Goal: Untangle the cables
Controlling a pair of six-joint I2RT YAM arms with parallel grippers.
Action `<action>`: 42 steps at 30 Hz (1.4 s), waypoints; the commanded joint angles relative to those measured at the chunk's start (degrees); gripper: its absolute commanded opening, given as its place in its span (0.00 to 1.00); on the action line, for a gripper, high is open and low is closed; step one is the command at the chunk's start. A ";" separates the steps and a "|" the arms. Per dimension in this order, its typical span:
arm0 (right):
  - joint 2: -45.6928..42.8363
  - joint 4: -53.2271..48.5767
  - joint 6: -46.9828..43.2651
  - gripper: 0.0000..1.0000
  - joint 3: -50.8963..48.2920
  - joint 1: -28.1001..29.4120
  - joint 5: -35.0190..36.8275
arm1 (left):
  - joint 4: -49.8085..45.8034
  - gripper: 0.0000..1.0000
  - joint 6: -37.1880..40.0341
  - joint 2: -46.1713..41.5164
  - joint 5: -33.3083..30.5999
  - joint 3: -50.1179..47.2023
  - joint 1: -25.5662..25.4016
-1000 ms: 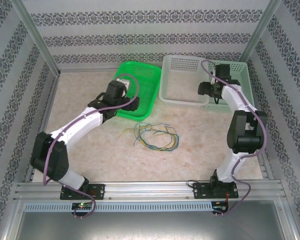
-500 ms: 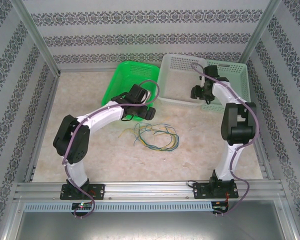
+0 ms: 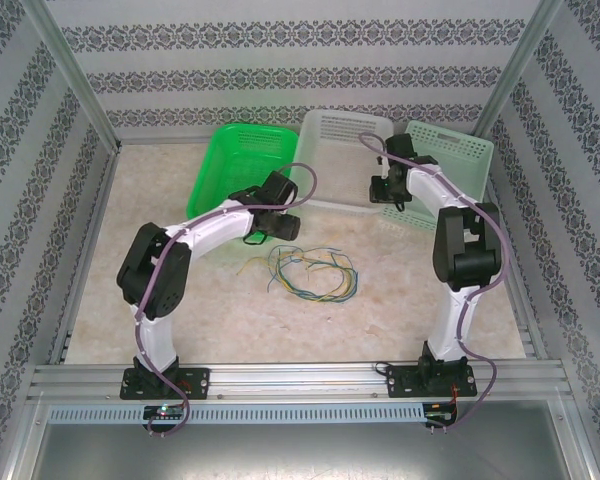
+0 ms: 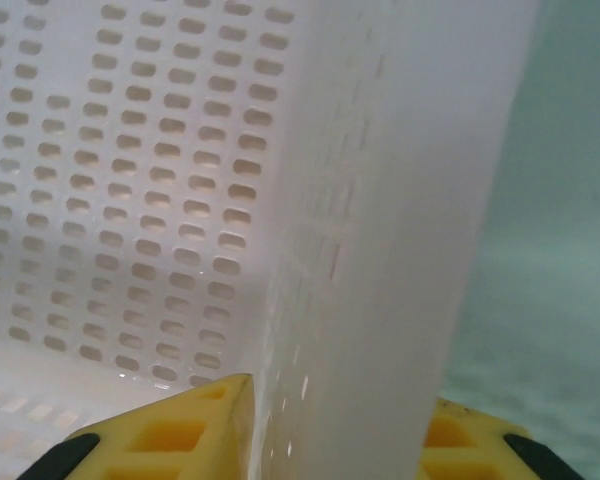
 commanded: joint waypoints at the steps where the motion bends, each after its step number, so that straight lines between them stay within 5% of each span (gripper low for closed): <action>1: -0.77 0.30 -5.00 0.30 -0.96 4.36 -2.51 | -0.76 0.48 -2.98 -3.51 -1.81 -3.66 1.41; 10: -1.50 1.61 -1.57 0.37 -2.86 6.85 -3.16 | -0.65 0.47 -6.39 -8.84 -4.97 -10.17 2.29; 17: -7.04 2.40 2.18 0.73 -3.19 6.77 -4.62 | -1.17 0.77 -4.36 -13.88 -10.46 -11.20 3.26; 21: -13.30 5.73 4.20 0.84 -6.39 6.72 -5.01 | -0.37 0.95 -3.38 -18.07 -12.18 -11.59 3.19; 28: -26.36 8.79 4.80 0.87 -17.13 6.71 -4.28 | 5.03 1.00 -3.95 -28.78 -4.47 -19.65 2.79; 33: -38.67 11.22 4.94 0.77 -30.20 7.51 -9.75 | 6.34 1.00 -6.94 -34.79 2.45 -25.68 0.78; 37: -47.64 13.06 1.77 0.75 -38.60 17.71 -9.89 | 10.23 1.00 -14.27 -36.65 5.62 -31.62 0.54; 42: -51.04 23.60 12.53 0.72 -48.56 29.48 -7.58 | 14.73 1.00 -23.63 -38.73 7.11 -38.15 3.76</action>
